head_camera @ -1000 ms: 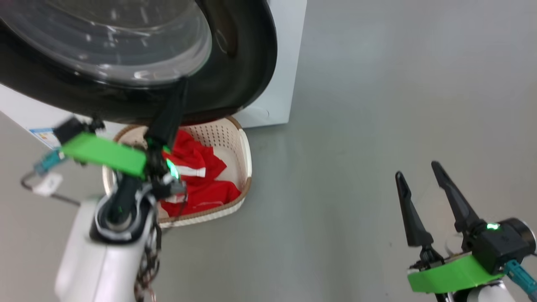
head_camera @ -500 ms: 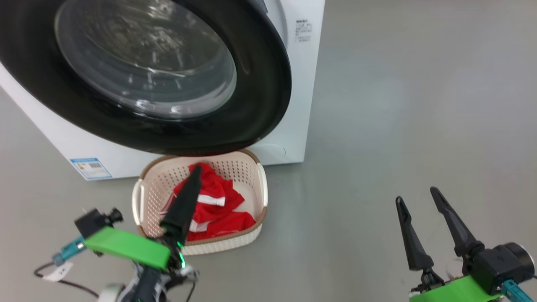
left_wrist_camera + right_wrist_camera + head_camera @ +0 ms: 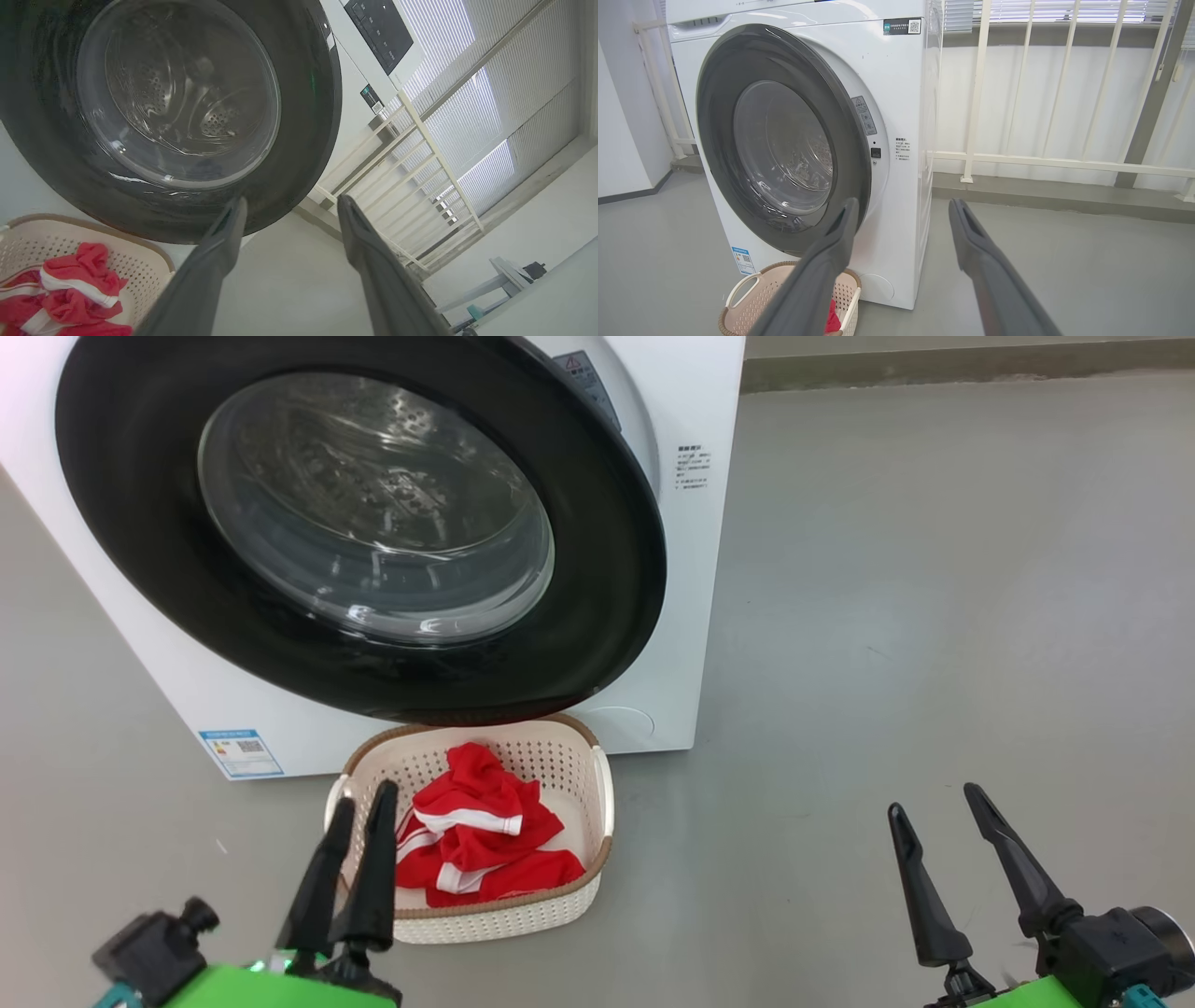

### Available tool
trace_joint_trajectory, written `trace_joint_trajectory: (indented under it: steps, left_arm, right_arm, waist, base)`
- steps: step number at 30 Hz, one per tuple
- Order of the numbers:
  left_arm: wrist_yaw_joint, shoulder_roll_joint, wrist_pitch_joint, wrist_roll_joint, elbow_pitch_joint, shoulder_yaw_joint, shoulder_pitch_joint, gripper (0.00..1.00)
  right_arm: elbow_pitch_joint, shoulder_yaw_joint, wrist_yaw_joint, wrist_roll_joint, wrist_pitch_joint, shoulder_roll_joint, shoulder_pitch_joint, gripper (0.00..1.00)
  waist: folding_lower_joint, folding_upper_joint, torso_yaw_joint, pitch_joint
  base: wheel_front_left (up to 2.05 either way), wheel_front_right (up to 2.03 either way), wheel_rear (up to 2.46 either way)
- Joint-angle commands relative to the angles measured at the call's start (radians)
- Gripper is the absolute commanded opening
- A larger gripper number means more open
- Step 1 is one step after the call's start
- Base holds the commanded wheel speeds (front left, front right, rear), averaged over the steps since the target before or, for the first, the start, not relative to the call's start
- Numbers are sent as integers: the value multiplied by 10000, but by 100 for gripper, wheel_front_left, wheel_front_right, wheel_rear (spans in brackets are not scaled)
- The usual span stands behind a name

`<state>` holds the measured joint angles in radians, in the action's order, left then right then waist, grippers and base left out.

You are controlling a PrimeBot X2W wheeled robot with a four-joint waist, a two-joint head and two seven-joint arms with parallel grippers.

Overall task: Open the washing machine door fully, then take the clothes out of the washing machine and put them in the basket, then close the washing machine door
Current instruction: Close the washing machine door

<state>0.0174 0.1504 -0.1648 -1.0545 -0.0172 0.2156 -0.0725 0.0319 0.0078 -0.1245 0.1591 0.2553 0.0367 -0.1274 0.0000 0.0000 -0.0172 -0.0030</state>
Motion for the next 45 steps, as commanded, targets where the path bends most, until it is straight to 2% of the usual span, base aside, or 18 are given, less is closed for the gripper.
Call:
trace_joint_trajectory:
  steps: [1,10,12,16,24,45]
  left_arm:
    - [-134,253,-344,580,-349,-290,-55,100]
    - [-873,719,-958,4520,-775,-471,567,100]
    - [-1034,635,-964,5753,-1102,-710,827,100]
    - [-1127,511,-967,6912,-1246,-859,1251,100]
    - [-1275,172,-968,7868,-1165,-1225,1771,100]
    - [-830,-445,-969,8506,-1047,-1563,1899,100]
  right_arm:
    - [286,129,-62,64,65,135,108,100]
    - [445,-125,-62,-14,65,135,11,100]
    - [483,-207,-62,4,65,135,-52,100]
    - [523,-253,-62,20,65,135,-152,100]
    - [570,-267,-62,-26,65,135,-254,100]
    - [593,-216,-62,35,65,135,-255,100]
  waist:
    - [0,0,-31,-9]
    - [0,0,-138,-83]
    - [0,0,-169,-125]
    - [0,0,-219,-160]
    - [0,0,-304,-151]
    - [0,0,-227,-14]
  base:
    - [0,0,0]
    - [0,0,0]
    - [0,0,0]
    - [0,0,0]
    - [0,0,0]
    - [0,0,0]
